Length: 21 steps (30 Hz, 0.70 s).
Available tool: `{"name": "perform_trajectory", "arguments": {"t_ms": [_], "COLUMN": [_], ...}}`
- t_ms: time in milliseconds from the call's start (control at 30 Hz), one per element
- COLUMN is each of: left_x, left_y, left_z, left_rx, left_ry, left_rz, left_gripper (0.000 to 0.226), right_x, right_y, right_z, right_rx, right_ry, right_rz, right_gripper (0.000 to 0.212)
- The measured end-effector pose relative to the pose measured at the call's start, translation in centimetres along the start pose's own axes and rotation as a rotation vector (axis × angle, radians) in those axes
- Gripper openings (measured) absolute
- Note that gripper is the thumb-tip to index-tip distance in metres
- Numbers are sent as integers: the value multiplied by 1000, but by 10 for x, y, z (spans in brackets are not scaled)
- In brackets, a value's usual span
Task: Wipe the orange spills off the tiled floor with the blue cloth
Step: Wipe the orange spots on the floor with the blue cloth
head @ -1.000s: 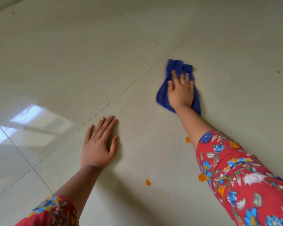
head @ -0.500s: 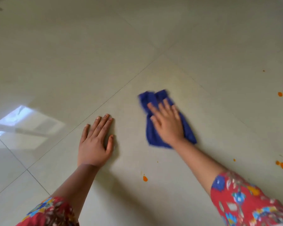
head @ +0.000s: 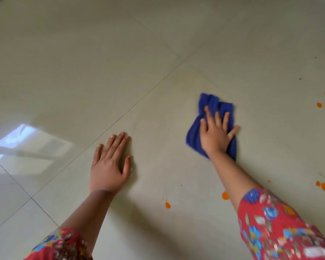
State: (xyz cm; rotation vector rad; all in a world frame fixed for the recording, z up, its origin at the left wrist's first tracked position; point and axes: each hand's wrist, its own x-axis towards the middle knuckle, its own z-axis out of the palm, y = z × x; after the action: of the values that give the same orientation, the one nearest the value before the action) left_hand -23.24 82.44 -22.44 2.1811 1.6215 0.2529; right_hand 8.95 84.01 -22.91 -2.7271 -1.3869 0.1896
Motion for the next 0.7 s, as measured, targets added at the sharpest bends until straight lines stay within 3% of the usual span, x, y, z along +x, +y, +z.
{"name": "perform_trajectory", "arguments": {"t_ms": [67,167,267,333,400,500,567,667,700], "left_x": [0,-1,0,0,1,0,0,-1,0], "left_y": [-1,-3,-4,-5,-5,-4,-4,-4,-5], "left_z": [1,1,1,2,4,5,3,3,3], "left_rx": [4,19,33,37,29,31,28,8,5], "left_ry": [9,2,7,13,25,33,40,51,56], "left_rz": [0,3,7,9,7,16,18,30,32], "left_gripper": [59,60,60,60,60,60,59,59,59], "right_x": [25,-13,-104,-129,-105,-59,-79,-170,-188], "right_y": [-19,-59,-36,6,31,7,-27,-24,-7], "right_z": [1,10,14,12,10,7,13,16,11], "right_rx": [34,10,-11,-20,-23,26,19,-53,-54], "right_ry": [-14,-10,-11,-12,63,105,102,-34,-92], "right_rz": [80,-290,-577,-463,-202,48,-125,-675,-761], "right_gripper": [52,56,51,50,52,57,57,53,53]}}
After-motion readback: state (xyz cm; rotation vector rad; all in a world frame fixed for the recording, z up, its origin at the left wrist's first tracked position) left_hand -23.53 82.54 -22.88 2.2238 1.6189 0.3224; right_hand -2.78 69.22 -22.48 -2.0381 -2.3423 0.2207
